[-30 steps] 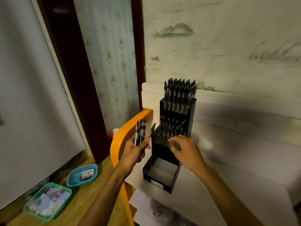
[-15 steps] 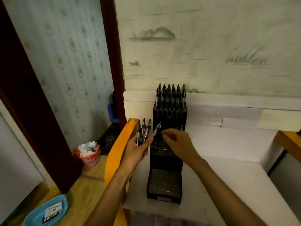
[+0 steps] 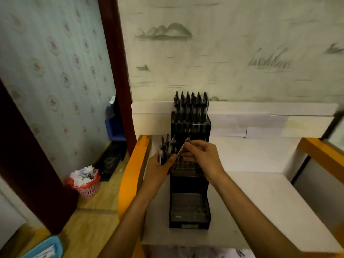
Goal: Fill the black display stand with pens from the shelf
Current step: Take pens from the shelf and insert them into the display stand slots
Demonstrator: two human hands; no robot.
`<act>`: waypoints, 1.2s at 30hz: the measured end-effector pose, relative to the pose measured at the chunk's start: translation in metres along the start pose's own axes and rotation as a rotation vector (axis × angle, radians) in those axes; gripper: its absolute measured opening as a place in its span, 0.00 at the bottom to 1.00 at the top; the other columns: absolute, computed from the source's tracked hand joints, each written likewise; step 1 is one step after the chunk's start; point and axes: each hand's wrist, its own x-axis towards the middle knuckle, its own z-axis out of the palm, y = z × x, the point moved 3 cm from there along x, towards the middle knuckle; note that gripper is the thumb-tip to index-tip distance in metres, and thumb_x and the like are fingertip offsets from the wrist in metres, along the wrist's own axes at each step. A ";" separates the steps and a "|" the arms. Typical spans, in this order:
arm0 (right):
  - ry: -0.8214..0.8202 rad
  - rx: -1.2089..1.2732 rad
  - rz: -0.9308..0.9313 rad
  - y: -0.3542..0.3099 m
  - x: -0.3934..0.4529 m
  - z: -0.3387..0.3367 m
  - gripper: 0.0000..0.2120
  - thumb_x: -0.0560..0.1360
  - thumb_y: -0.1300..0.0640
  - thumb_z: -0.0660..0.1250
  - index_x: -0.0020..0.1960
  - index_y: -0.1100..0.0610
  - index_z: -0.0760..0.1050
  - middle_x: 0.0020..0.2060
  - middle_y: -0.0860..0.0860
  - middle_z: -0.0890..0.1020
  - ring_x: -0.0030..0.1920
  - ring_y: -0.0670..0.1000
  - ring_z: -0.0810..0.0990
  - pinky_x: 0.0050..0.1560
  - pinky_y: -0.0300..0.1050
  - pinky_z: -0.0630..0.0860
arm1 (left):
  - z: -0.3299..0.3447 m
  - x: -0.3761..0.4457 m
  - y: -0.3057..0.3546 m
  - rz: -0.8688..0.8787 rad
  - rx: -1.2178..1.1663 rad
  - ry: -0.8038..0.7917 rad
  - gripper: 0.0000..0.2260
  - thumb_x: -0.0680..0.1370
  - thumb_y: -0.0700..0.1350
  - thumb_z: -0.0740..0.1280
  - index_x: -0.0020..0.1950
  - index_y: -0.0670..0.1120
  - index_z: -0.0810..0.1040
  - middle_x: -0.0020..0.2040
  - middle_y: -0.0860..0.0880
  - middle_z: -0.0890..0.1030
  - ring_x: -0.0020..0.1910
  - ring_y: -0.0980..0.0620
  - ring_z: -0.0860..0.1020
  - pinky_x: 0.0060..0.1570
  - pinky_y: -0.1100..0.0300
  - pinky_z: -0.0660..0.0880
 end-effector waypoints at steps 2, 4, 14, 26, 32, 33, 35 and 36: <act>0.095 -0.081 -0.088 -0.004 0.004 -0.002 0.07 0.77 0.56 0.71 0.51 0.59 0.83 0.41 0.54 0.87 0.42 0.54 0.87 0.43 0.43 0.83 | -0.006 0.005 -0.006 0.001 0.044 0.010 0.09 0.79 0.48 0.69 0.50 0.65 0.80 0.43 0.65 0.84 0.40 0.64 0.82 0.34 0.73 0.74; 0.190 -0.257 -0.218 -0.008 0.008 -0.005 0.05 0.76 0.55 0.72 0.50 0.56 0.82 0.40 0.50 0.86 0.40 0.49 0.86 0.42 0.39 0.82 | -0.014 0.010 -0.014 -0.018 0.089 0.041 0.06 0.80 0.47 0.69 0.54 0.58 0.79 0.38 0.63 0.83 0.32 0.62 0.80 0.29 0.71 0.73; 0.189 -0.564 -0.377 -0.004 0.019 0.008 0.09 0.76 0.54 0.72 0.55 0.55 0.82 0.42 0.44 0.84 0.44 0.40 0.83 0.49 0.32 0.78 | -0.020 0.015 -0.020 -0.171 -0.066 0.131 0.13 0.81 0.41 0.63 0.38 0.46 0.66 0.26 0.50 0.68 0.22 0.55 0.65 0.22 0.63 0.62; 0.092 -0.799 -0.430 0.001 0.024 0.022 0.09 0.78 0.52 0.69 0.54 0.55 0.83 0.41 0.47 0.85 0.41 0.41 0.82 0.47 0.37 0.80 | -0.018 0.020 -0.007 0.009 -0.013 0.149 0.16 0.82 0.51 0.64 0.48 0.37 0.73 0.25 0.46 0.73 0.19 0.54 0.69 0.19 0.64 0.64; 0.036 -0.945 -0.424 0.003 0.025 0.028 0.08 0.78 0.53 0.68 0.53 0.57 0.81 0.42 0.49 0.84 0.41 0.43 0.82 0.44 0.38 0.80 | -0.020 0.020 -0.005 0.026 -0.067 0.130 0.08 0.83 0.48 0.63 0.49 0.44 0.71 0.33 0.43 0.72 0.25 0.53 0.68 0.23 0.61 0.64; 0.016 -0.978 -0.411 0.005 0.025 0.029 0.08 0.78 0.53 0.68 0.51 0.57 0.81 0.41 0.49 0.84 0.40 0.44 0.82 0.43 0.39 0.80 | -0.019 0.020 -0.006 -0.013 -0.112 0.112 0.06 0.83 0.47 0.63 0.49 0.46 0.71 0.32 0.45 0.72 0.24 0.55 0.67 0.22 0.63 0.63; -0.029 -1.038 -0.369 0.011 0.025 0.031 0.09 0.78 0.54 0.67 0.44 0.59 0.81 0.37 0.51 0.83 0.36 0.46 0.80 0.41 0.43 0.81 | -0.018 0.019 -0.008 -0.058 -0.158 0.091 0.05 0.84 0.45 0.62 0.50 0.45 0.72 0.32 0.48 0.72 0.23 0.57 0.67 0.21 0.66 0.62; -0.039 -1.045 -0.346 0.014 0.025 0.031 0.11 0.79 0.54 0.67 0.42 0.59 0.80 0.35 0.52 0.82 0.35 0.47 0.80 0.39 0.45 0.80 | -0.017 0.019 -0.009 -0.067 -0.163 0.082 0.06 0.84 0.45 0.62 0.50 0.43 0.72 0.31 0.48 0.72 0.23 0.57 0.67 0.21 0.66 0.62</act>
